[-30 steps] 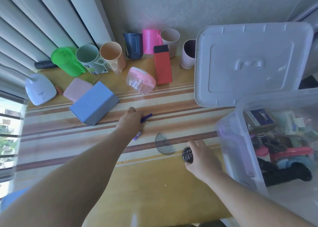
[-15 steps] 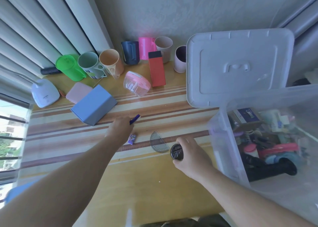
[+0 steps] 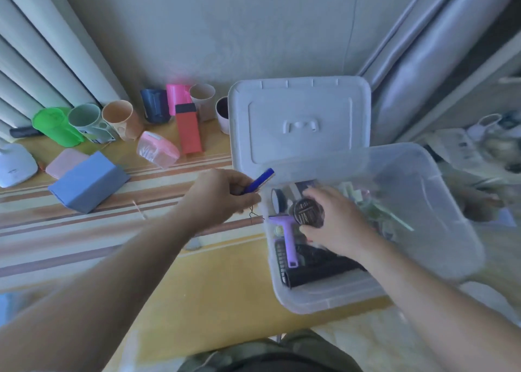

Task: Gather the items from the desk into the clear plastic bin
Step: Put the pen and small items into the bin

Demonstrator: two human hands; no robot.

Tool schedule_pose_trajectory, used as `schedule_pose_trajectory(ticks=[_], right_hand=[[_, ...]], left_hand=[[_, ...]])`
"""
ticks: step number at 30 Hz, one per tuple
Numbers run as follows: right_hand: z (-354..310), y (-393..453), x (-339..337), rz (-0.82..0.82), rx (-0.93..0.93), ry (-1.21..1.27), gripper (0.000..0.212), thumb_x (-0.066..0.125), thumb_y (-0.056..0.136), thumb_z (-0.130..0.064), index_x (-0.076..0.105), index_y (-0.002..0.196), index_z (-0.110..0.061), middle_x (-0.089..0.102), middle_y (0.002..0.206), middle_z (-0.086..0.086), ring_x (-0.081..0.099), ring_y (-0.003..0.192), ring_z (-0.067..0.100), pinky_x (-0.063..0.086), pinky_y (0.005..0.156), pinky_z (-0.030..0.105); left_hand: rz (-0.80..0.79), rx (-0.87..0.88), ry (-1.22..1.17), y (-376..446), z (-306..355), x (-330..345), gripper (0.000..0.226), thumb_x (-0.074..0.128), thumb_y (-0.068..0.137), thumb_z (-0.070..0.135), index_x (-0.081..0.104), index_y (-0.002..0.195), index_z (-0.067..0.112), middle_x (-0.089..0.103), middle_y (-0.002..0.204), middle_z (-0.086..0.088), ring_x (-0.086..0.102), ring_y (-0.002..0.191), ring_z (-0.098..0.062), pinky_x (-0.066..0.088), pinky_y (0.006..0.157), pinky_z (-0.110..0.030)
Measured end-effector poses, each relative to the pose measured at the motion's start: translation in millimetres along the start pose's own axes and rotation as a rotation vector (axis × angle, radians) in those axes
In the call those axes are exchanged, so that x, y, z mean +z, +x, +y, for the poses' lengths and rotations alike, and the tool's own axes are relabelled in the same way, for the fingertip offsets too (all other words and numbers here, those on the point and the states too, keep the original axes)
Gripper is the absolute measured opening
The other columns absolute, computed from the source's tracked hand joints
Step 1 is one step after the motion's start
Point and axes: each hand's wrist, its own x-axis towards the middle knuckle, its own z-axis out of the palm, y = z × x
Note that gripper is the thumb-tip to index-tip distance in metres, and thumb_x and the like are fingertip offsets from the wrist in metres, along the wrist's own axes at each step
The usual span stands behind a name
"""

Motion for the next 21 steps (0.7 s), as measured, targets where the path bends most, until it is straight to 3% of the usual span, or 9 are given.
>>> schedule_pose_trajectory(ticks=[3, 6, 10, 14, 18, 21], right_hand=[[72, -18, -7, -0.075, 0.074, -0.155, 0.071, 0.084, 0.077, -0.042, 0.055, 0.141, -0.028, 0.056, 0.141, -0.007, 0.059, 0.124, 0.021, 0.052, 0.1, 0.041], [122, -29, -3, -0.169, 0.083, -0.221, 0.074, 0.081, 0.074, -0.048, 0.055, 0.141, -0.031, 0.053, 0.141, -0.009, 0.055, 0.126, 0.02, 0.051, 0.102, 0.04], [149, -27, 1, -0.257, 0.047, -0.249, 0.072, 0.078, 0.076, -0.05, 0.05, 0.142, -0.037, 0.053, 0.132, -0.008, 0.055, 0.12, 0.022, 0.056, 0.093, 0.046], [153, -13, 5, -0.305, -0.004, -0.256, 0.07, 0.082, 0.078, -0.045, 0.051, 0.14, -0.036, 0.053, 0.128, -0.005, 0.058, 0.115, 0.026, 0.058, 0.088, 0.046], [150, 2, 7, -0.346, -0.034, -0.257, 0.07, 0.082, 0.082, -0.041, 0.05, 0.144, -0.034, 0.053, 0.133, -0.003, 0.062, 0.115, 0.028, 0.058, 0.084, 0.042], [144, 8, 9, -0.334, -0.06, -0.255, 0.073, 0.082, 0.083, -0.04, 0.047, 0.147, -0.035, 0.054, 0.136, -0.002, 0.063, 0.116, 0.029, 0.06, 0.083, 0.043]], left_hand=[[-0.056, 0.11, 0.17, 14, 43, 61, 0.017, 0.08, 0.083, 0.046, 0.073, 0.086, 0.03, 0.074, 0.074, 0.009, 0.066, 0.066, -0.01, 0.051, 0.065, -0.027], [-0.138, 0.209, 0.358, 34, 65, 131, 0.016, 0.077, 0.086, 0.039, 0.076, 0.094, 0.026, 0.073, 0.082, 0.005, 0.065, 0.073, -0.015, 0.052, 0.069, -0.029], [-0.263, 0.106, 0.526, 55, 46, 204, 0.026, 0.076, 0.087, 0.04, 0.076, 0.097, 0.016, 0.07, 0.085, 0.0, 0.061, 0.077, -0.023, 0.045, 0.067, -0.029], [-0.28, -0.07, 0.555, 64, 21, 224, 0.028, 0.076, 0.088, 0.038, 0.075, 0.112, 0.022, 0.074, 0.097, -0.003, 0.068, 0.089, -0.024, 0.053, 0.075, -0.031], [-0.174, -0.112, 0.533, 68, 22, 212, 0.016, 0.068, 0.094, 0.043, 0.074, 0.101, 0.029, 0.067, 0.083, 0.002, 0.062, 0.074, -0.02, 0.05, 0.067, -0.031], [-0.145, -0.146, 0.636, 65, 23, 204, 0.015, 0.063, 0.095, 0.018, 0.072, 0.106, 0.023, 0.067, 0.091, 0.0, 0.065, 0.085, -0.024, 0.054, 0.074, -0.036]])
